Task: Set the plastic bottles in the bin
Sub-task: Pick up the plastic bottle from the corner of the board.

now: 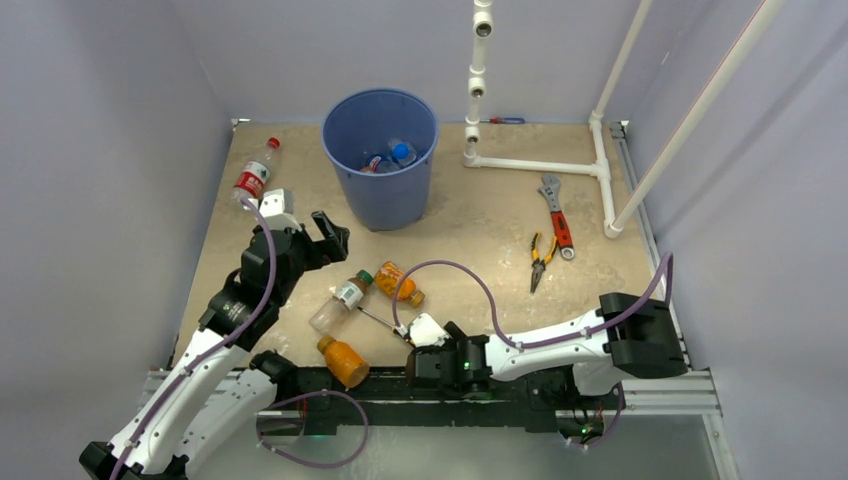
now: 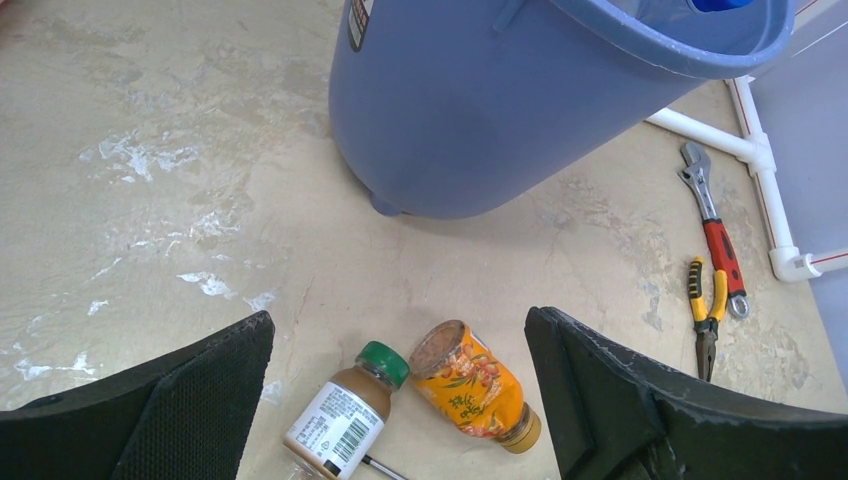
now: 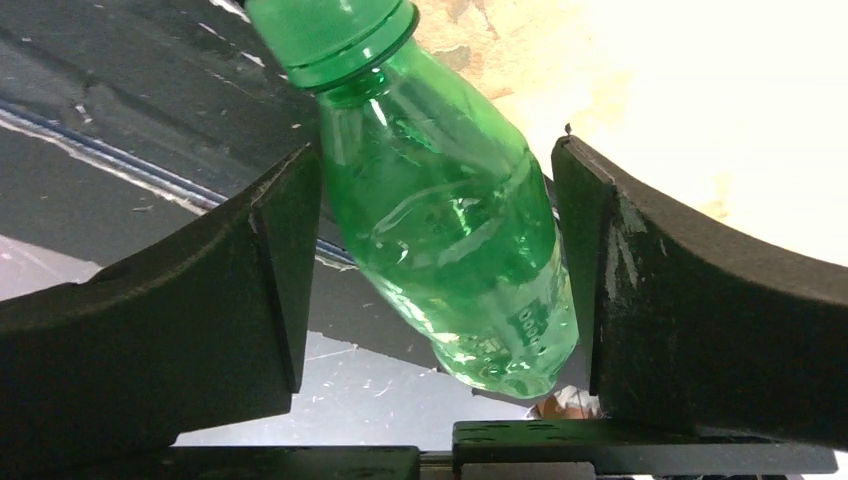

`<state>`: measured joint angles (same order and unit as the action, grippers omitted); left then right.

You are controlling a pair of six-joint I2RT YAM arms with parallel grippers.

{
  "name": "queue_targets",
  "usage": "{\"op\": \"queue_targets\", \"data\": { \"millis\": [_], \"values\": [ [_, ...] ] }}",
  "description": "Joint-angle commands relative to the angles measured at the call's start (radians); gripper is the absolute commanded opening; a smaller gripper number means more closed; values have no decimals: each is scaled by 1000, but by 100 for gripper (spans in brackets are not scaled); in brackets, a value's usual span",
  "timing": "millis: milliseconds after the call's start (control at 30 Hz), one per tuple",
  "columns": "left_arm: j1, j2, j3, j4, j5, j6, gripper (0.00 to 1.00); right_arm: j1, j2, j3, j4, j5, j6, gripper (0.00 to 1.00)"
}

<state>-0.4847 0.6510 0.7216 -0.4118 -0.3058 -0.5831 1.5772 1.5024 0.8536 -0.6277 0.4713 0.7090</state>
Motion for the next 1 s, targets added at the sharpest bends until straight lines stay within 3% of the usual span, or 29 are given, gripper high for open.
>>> {"op": "queue_targets", "data": {
  "millis": [0,233,433,633,800,967],
  "values": [
    [0,-2,-2,25,14,11,97,2,31,25,-30,-14,48,78],
    [0,-2,-1,25,16,12,97,3,6,36,-39,7,61,59],
    [0,-4,-2,26,16,12,97,2,-81,83,-89,121,116,49],
    [0,-7,-2,21,10,12,97,-108,-243,36,90,202,98,48],
    [0,-14,-2,24,16,17,97,-315,-413,-141,394,90,35,47],
    [0,-24,-14,62,68,30,97,-383,-488,-234,495,74,32,46]
  ]
}}
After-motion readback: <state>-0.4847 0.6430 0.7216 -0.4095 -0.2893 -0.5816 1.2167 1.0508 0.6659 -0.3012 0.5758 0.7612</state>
